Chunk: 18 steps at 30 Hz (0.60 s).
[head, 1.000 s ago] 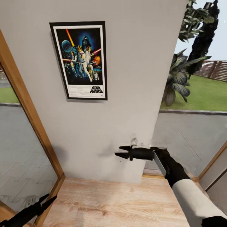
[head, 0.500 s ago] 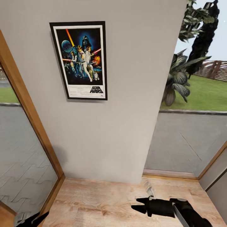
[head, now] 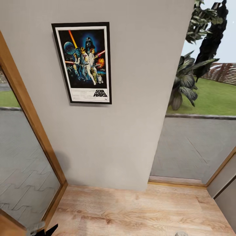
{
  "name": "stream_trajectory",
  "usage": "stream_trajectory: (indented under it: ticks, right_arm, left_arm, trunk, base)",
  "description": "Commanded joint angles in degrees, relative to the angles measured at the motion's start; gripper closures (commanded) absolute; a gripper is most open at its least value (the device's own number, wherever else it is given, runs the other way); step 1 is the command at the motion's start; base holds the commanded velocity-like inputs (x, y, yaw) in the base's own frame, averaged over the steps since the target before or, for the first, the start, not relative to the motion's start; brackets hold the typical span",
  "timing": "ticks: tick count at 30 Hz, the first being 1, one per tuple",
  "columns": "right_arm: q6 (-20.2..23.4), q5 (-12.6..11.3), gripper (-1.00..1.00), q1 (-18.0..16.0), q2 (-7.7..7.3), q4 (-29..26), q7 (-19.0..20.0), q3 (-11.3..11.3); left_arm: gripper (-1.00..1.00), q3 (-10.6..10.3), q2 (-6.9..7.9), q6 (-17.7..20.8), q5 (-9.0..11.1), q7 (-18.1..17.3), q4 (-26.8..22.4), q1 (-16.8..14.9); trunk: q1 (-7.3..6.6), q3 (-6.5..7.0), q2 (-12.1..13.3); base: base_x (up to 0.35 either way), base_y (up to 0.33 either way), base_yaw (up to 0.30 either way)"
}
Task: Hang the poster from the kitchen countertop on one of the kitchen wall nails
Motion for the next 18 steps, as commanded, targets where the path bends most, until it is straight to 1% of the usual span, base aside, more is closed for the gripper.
stream_trajectory:
  ticks: [1,2,4,5,7,8,10,11,13,16,17,18]
  right_arm:
    - [0.4,-0.6,-1.00,0.0,-0.05,0.6,-0.9,0.3]
    - [0.4,-0.6,-1.00,0.0,-0.01,1.8,-2.9,0.3]
    - [0.4,-0.6,-1.00,0.0,0.04,2.9,-5.1,0.4]
    - [0.4,-0.7,-1.00,0.0,0.18,3.8,-7.2,0.4]
    - [0.3,-0.7,-1.00,0.0,0.37,4.6,-9.2,0.4]
    - [0.3,-0.7,-1.00,0.0,0.57,5.1,-10.8,0.4]
    - [0.3,-0.7,-1.00,0.0,0.74,5.6,-12.4,0.4]
    - [0.3,-0.7,-1.00,0.0,0.78,5.7,-12.8,0.4]
    - [0.3,-0.7,-1.00,0.0,0.82,5.9,-13.6,0.4]
    - [0.3,-0.7,-1.00,0.0,0.83,6.0,-14.0,0.4]
    - [0.1,-0.7,-1.00,0.0,0.83,6.1,-14.7,0.4]
    - [-0.3,-0.7,-1.00,0.0,0.83,6.1,-15.4,0.4]
  left_arm:
    - [-1.00,-0.5,-0.29,-0.4,0.2,1.5,0.1,-0.1]
    - [-1.00,-0.7,-0.89,-0.4,0.1,5.4,0.1,-0.1]
    - [-1.00,-0.8,-1.63,-0.4,0.0,9.9,0.1,-0.1]
    - [-1.00,-0.8,-2.44,-0.4,-0.2,14.5,0.1,-0.1]
    - [-1.00,-0.9,-3.22,-0.4,-0.3,18.7,0.1,0.0]
    - [-1.00,-0.9,-3.78,-0.5,-0.5,21.8,0.1,0.0]
    - [-1.00,-1.0,-4.34,-0.5,-1.0,24.7,0.1,0.1]
    - [-1.00,-1.0,-4.46,-0.5,-1.4,25.3,0.1,0.2]
    - [-1.00,-1.0,-4.68,-0.5,-3.2,26.8,0.1,0.6]
    - [-1.00,-1.0,-4.73,-0.5,-4.5,28.9,0.2,0.7]
    - [-1.00,-1.0,-4.75,-0.5,-5.0,31.1,0.2,0.8]
    - [-1.00,-1.0,-4.78,-0.5,-5.3,32.2,0.2,0.9]
  trunk:
    - [0.03,-0.12,-0.1]
    - [0.03,-0.12,-0.1]
    - [0.03,-0.12,-0.1]
    - [0.03,-0.12,-0.1]
    - [0.03,-0.11,-0.1]
    - [0.03,-0.07,-0.1]
    - [0.03,0.04,-0.1]
    - [0.03,0.11,-0.1]
    - [0.03,0.28,-0.1]
    - [0.03,0.55,-0.1]
    - [0.03,0.64,-0.1]
    - [0.03,0.73,-0.1]
  base:
    - [0.000,0.000,0.000]
    - [0.000,0.000,0.000]
    - [0.000,0.000,0.000]
    - [0.000,0.000,0.000]
    - [0.000,0.000,0.000]
    - [0.000,0.000,0.000]
    - [0.000,0.000,0.000]
    - [0.000,0.000,0.000]
    - [0.000,0.000,0.000]
    - [0.000,0.000,0.000]
    - [0.000,0.000,0.000]
    - [0.000,0.000,0.000]
